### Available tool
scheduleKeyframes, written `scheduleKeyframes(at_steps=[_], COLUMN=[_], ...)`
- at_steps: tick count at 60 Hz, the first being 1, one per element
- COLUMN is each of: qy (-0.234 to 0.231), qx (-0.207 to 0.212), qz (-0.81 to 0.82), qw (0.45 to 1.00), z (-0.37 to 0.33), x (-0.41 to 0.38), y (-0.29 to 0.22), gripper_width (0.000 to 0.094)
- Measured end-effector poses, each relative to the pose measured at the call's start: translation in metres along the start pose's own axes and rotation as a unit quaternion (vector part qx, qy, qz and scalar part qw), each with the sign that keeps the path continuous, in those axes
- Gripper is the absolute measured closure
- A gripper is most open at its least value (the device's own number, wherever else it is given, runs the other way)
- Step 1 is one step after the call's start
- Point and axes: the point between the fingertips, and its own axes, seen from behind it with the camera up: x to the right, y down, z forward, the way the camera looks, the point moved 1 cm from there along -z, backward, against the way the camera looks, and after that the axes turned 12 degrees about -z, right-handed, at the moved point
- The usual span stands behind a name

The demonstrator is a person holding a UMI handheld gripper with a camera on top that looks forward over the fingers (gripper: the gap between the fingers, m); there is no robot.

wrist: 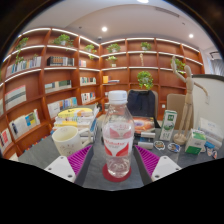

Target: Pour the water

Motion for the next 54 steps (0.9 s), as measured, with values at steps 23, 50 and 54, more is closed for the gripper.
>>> scheduleKeyframes(at_steps=[23,50,54], qy=[0.062,0.138,0.139], qx=[-0.070,-0.057,-0.052], qz=[0.026,0.047,0.054], qw=[0.995,0.988,0.988], z=[-0.147,-0.197,-0.197], x=[0.041,0.114,0.116], y=[-0.003,-0.018,-0.020], gripper_width=[0.0081,0.0092,0.0092])
